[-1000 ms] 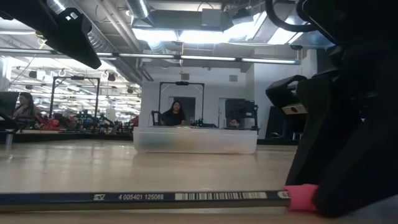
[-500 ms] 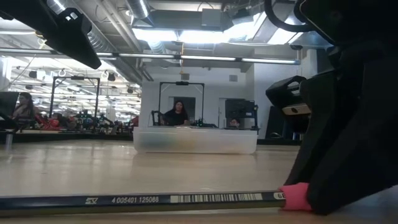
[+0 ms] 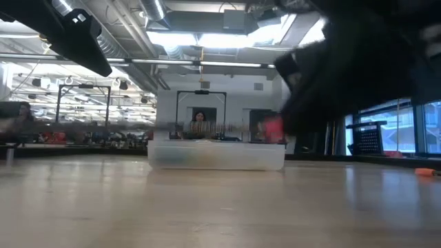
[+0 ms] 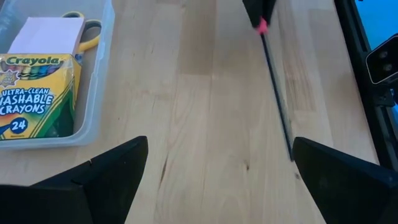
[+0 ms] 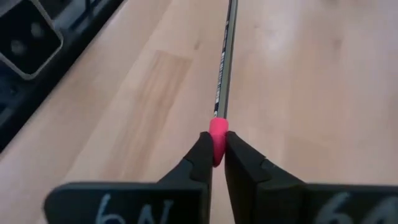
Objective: Pack school essentials
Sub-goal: Put the bottom black pencil into the black supply box
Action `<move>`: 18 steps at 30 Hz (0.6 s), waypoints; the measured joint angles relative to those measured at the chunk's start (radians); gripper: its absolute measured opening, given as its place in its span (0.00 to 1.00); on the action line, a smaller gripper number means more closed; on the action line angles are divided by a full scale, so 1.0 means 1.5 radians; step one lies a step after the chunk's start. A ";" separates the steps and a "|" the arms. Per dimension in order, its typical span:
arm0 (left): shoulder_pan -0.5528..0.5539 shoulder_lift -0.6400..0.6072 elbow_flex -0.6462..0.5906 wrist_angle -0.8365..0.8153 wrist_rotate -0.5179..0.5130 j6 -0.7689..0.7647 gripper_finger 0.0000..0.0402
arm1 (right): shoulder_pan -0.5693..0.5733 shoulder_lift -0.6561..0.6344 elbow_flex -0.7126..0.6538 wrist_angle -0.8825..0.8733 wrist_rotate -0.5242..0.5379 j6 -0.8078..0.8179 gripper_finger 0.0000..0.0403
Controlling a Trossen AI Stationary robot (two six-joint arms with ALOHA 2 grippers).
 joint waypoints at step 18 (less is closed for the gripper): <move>0.000 0.000 0.000 0.001 0.000 0.000 0.98 | -0.122 -0.228 0.002 -0.334 0.103 -0.157 0.07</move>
